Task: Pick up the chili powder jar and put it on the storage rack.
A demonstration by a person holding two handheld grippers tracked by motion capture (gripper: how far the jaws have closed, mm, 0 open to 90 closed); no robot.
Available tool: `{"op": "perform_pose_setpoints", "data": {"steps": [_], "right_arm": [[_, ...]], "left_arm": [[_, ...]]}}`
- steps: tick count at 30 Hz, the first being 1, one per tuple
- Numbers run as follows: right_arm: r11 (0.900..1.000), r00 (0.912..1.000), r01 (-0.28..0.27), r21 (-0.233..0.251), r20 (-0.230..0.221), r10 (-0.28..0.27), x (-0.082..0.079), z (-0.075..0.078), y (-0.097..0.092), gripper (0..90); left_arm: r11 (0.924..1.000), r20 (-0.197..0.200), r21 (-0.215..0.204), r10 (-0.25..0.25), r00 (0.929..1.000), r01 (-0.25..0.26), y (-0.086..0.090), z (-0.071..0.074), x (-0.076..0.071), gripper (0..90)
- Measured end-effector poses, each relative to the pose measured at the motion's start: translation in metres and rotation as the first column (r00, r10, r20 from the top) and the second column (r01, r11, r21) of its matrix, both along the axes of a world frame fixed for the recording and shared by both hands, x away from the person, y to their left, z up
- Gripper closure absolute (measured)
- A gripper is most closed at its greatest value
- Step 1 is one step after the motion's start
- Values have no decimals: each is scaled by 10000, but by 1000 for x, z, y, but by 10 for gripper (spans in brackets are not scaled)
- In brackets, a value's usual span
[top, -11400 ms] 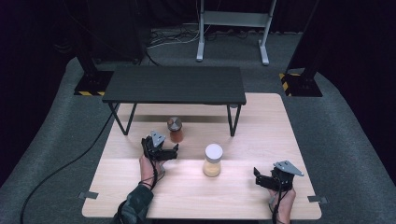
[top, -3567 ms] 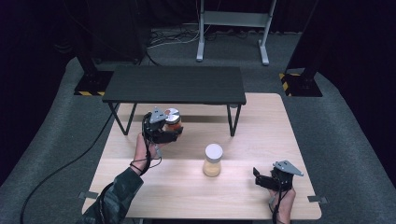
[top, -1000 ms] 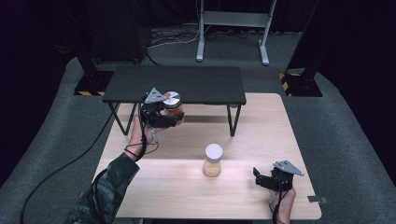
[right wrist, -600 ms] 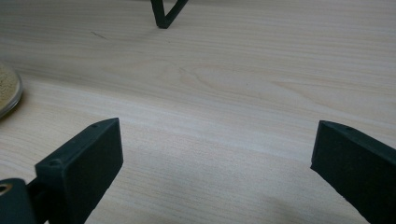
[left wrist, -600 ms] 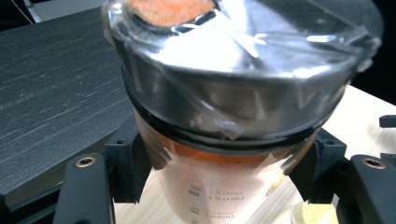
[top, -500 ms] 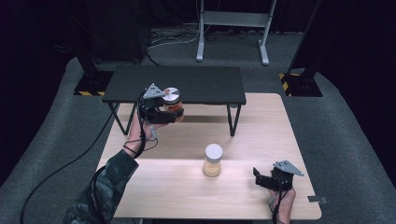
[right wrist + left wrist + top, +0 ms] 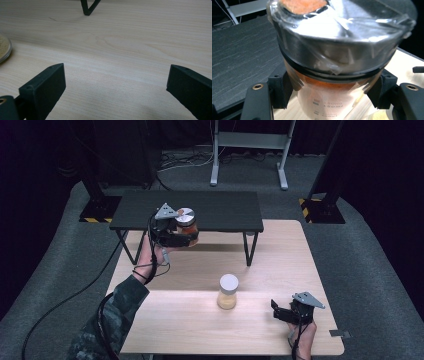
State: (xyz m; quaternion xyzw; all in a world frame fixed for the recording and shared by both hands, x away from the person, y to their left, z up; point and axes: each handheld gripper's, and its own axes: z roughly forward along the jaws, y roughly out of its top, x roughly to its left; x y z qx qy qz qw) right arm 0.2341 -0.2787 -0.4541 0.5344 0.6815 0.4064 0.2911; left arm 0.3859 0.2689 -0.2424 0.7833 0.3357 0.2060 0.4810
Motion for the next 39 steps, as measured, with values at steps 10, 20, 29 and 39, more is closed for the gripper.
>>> {"op": "perform_pose_setpoints", "data": {"steps": [10, 20, 29, 39], "right_arm": [[10000, 10000, -17, -38, 4, 17, 0, 0, 0, 12], [10000, 10000, -25, -44, -32, 25, 1, 0, 1, 12], [10000, 10000, -47, 7, -31, 47, 1, 0, -1, 12], [10000, 10000, -45, 3, -66, 45, 2, 1, 0, 12]], "left_arm": [[9999, 126, -110, 67, 9999, -65, -2, 10, 5, 317], [9998, 178, -121, 150, 9997, -148, -5, 19, 15, 317], [9993, 26, -144, 349, 9994, -348, -8, 23, 27, 317], [9989, -75, -122, 441, 9990, -442, -14, 27, 38, 317]]}}
